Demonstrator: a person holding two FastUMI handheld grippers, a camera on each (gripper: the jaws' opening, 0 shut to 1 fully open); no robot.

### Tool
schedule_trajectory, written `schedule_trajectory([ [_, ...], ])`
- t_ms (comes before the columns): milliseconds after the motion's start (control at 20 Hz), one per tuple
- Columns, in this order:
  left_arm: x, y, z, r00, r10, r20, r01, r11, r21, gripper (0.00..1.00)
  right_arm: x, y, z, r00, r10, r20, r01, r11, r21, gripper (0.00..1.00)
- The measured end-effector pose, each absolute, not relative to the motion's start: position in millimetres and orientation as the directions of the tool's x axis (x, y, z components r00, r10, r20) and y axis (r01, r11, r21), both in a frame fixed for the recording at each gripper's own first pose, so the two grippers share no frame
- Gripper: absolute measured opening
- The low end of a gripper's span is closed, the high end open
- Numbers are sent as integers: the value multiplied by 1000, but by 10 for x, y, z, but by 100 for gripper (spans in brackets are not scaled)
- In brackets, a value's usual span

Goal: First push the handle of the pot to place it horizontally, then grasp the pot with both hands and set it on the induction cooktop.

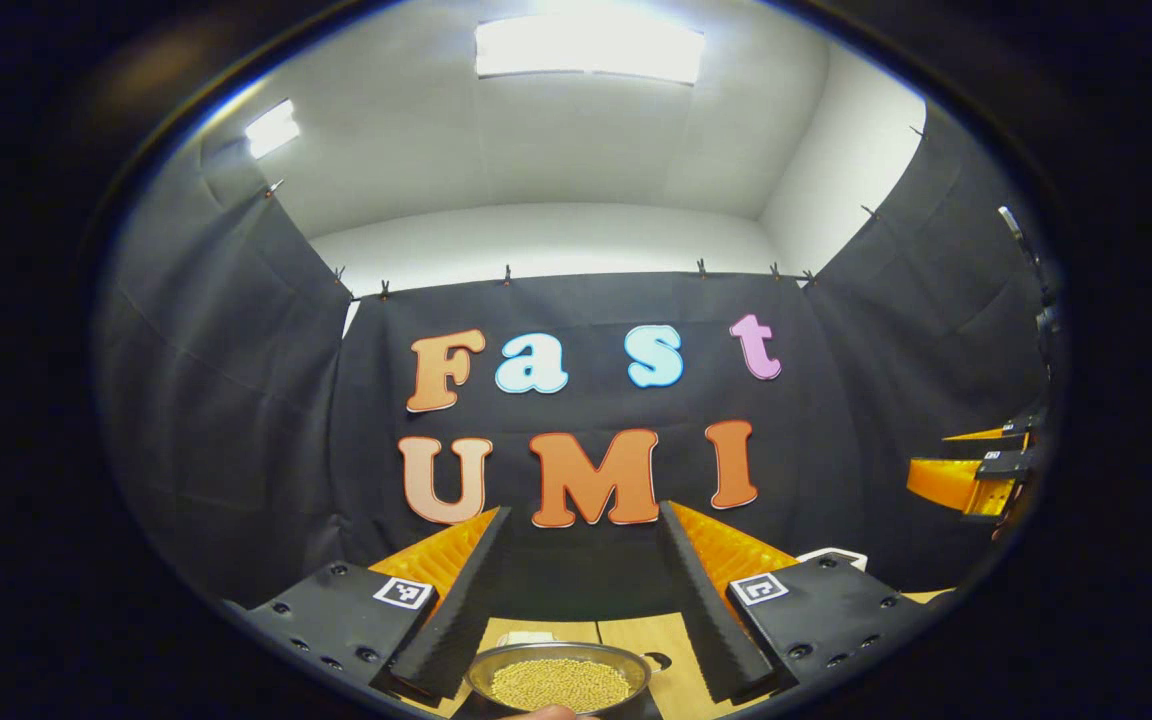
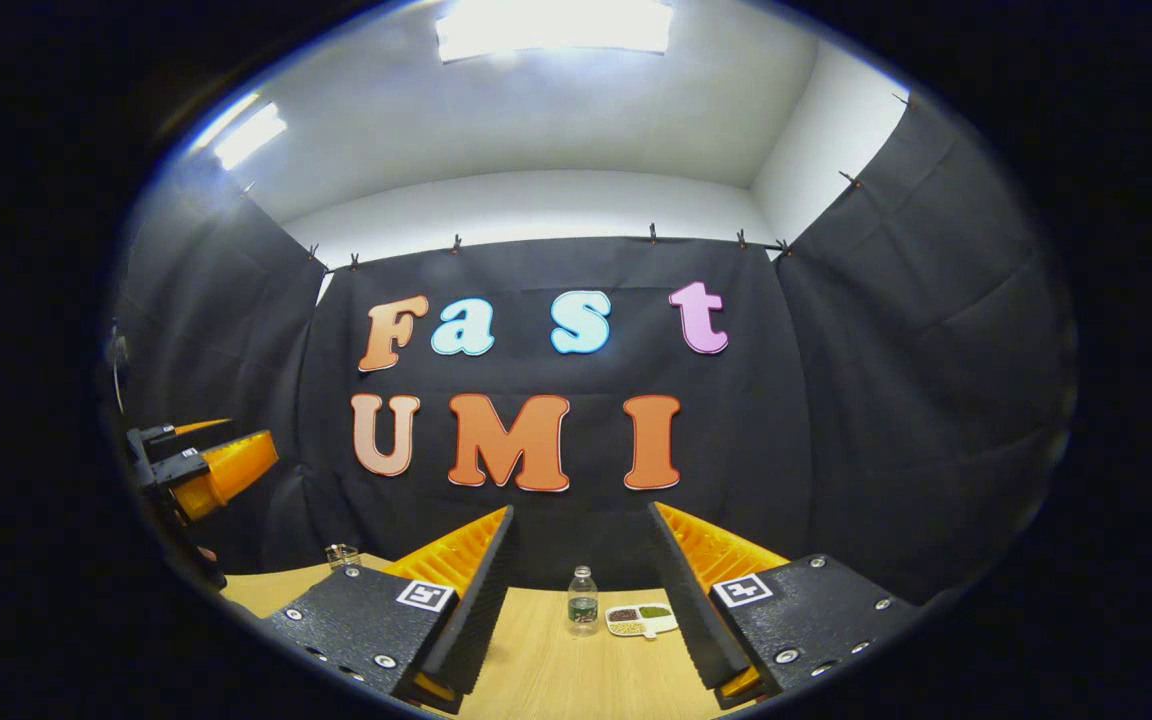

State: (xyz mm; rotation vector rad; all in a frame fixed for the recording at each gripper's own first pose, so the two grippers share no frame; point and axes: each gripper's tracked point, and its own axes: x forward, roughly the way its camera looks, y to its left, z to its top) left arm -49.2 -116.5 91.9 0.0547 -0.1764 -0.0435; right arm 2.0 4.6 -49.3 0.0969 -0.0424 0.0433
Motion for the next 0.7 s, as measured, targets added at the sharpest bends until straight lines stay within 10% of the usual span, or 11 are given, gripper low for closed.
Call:
schedule_trajectory([
  [700,-625,-1206,1167,968,-33,250,54,996,-76,96,-236,43,-253,994,-29,109,19,995,95,87],
])
